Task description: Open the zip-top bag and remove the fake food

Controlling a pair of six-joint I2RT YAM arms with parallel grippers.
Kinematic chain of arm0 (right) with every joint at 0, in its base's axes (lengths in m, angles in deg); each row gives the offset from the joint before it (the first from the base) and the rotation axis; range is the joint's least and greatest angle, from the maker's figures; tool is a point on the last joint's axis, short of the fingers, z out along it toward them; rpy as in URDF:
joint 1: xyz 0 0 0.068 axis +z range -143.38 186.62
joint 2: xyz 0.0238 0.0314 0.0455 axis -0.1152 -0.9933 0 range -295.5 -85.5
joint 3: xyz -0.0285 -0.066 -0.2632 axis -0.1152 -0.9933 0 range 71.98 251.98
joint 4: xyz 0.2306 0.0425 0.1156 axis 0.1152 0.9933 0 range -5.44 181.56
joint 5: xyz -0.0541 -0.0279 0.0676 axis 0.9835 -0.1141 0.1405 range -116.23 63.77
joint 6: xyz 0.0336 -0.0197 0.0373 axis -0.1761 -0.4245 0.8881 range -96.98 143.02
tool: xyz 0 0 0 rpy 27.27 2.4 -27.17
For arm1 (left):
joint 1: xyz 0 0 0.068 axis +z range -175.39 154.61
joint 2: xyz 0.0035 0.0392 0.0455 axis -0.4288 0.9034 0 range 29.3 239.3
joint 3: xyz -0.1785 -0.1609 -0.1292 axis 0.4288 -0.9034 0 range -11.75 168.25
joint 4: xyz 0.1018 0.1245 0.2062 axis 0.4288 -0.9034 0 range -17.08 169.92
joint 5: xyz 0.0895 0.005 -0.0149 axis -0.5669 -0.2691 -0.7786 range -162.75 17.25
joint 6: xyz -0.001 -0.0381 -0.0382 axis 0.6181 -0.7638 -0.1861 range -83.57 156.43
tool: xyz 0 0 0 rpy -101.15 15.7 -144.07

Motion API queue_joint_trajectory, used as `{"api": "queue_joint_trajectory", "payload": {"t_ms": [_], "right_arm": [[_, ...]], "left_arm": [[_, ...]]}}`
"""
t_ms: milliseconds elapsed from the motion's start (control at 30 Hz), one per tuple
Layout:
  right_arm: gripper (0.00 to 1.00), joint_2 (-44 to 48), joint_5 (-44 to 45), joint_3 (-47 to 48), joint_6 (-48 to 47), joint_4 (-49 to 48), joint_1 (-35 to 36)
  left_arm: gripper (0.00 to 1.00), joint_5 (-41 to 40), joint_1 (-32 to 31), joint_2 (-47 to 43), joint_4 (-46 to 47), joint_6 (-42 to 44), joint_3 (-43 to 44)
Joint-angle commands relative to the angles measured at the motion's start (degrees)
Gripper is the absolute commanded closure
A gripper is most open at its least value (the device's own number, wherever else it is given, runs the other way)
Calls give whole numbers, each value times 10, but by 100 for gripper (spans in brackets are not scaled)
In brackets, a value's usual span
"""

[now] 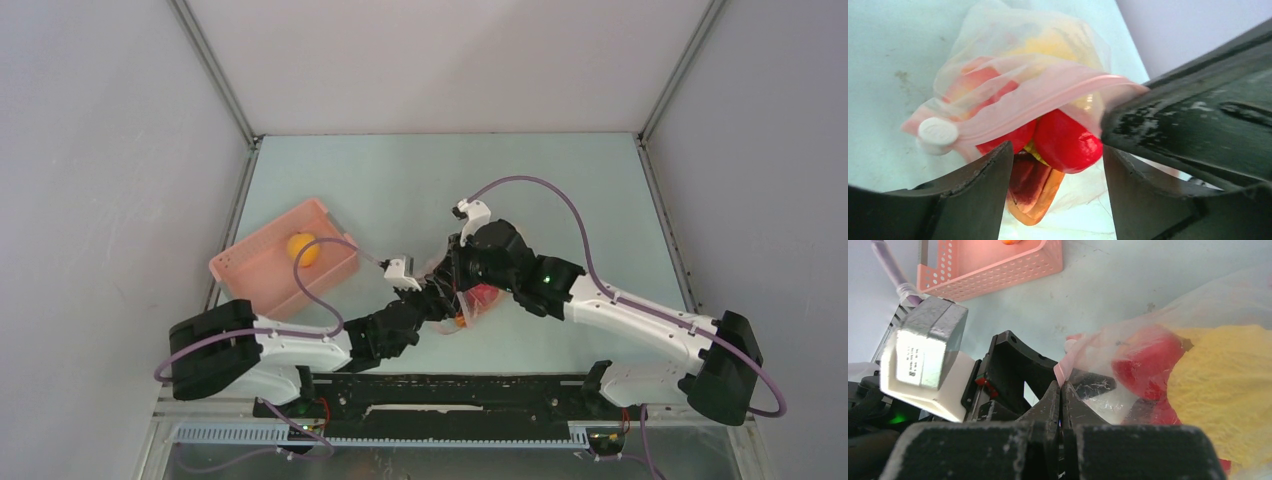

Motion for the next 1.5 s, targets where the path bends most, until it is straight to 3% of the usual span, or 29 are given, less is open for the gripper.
{"api": "queue_joint_trajectory", "payload": {"t_ms": [0,167,400,667,1000,1100,1233,1467], "right_arm": [[100,4,4,6,4,-15,6],[100,-3,-7,6,9,-23,8],[100,-20,-42,7,20,-45,9],[100,-27,-78,7,34,-49,10],[100,-38,-99,7,70,-63,22],[100,-39,-100,6,72,-66,24],[100,-40,-90,6,65,-60,24],[100,-19,-27,7,35,-10,17]], "left_arm": [[28,-58,-4,1,-35,-12,18],[22,-44,-4,24,-14,7,27],[21,39,-4,79,159,43,7],[16,45,7,128,162,35,35],[13,73,16,198,284,74,35],[14,68,16,206,284,72,32],[23,51,16,201,285,64,16],[60,50,16,152,258,58,-19]]}}
